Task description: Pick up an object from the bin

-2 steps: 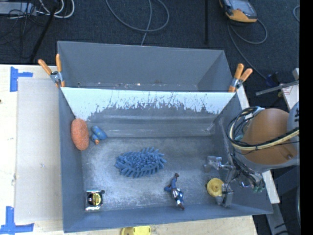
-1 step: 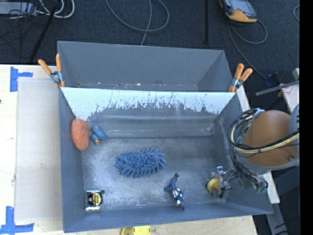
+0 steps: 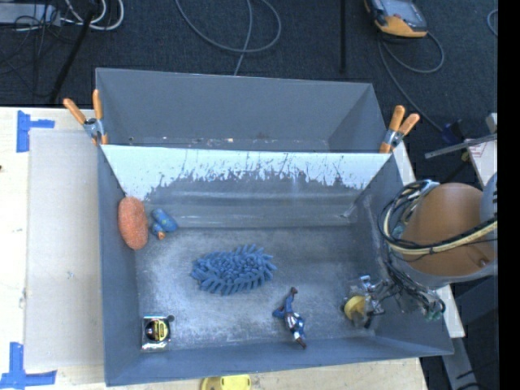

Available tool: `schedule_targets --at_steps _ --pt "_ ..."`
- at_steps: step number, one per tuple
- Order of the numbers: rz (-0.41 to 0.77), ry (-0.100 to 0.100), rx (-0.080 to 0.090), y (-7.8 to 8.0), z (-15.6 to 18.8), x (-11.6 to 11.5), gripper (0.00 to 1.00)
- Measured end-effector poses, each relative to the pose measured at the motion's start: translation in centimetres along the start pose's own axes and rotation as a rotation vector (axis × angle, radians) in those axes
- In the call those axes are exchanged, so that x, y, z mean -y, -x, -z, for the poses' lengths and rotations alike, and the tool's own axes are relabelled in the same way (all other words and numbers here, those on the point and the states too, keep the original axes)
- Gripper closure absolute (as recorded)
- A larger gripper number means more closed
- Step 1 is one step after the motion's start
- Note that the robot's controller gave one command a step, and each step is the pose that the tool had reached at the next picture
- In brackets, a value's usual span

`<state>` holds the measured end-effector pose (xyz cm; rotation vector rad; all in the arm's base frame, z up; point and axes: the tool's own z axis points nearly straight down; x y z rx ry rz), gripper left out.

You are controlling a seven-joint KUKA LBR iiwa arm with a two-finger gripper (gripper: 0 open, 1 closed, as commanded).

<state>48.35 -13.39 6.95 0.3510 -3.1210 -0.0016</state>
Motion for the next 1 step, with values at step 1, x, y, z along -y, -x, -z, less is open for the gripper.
schedule_targets --at_steps 1 --pt "-0.016 0.002 -0.004 1.49 5.35 0.39 1.00"
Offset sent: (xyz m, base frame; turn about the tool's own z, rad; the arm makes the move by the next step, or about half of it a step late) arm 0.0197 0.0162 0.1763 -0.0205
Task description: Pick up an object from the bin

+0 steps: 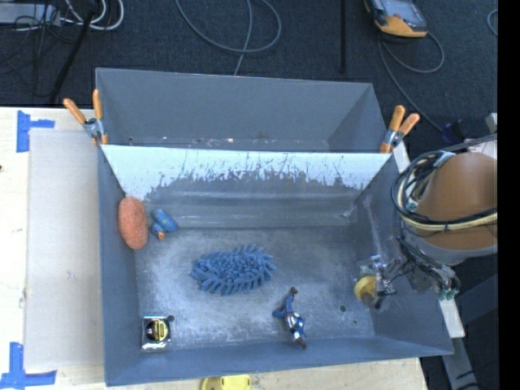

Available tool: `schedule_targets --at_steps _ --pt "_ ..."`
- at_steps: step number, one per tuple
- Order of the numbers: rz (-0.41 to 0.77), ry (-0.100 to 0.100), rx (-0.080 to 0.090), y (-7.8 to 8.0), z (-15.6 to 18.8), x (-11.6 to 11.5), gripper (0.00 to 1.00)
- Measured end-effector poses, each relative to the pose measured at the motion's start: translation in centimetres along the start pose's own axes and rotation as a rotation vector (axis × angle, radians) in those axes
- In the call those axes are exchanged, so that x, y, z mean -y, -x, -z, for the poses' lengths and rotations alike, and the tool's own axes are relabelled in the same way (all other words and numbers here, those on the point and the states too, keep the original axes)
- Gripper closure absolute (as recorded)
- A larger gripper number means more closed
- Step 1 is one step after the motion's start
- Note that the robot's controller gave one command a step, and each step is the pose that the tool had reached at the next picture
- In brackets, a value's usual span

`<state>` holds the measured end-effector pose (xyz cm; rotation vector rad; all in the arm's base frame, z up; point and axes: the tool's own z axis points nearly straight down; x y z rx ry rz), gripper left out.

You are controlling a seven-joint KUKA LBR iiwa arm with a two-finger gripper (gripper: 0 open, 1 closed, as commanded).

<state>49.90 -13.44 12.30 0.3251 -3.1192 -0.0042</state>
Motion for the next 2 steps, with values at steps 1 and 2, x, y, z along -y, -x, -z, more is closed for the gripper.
schedule_targets --at_steps 1,2 --pt "0.010 0.000 0.002 0.4 6.0 -0.6 1.00" --pt "0.046 -0.004 0.011 0.4 11.6 -1.1 1.00"
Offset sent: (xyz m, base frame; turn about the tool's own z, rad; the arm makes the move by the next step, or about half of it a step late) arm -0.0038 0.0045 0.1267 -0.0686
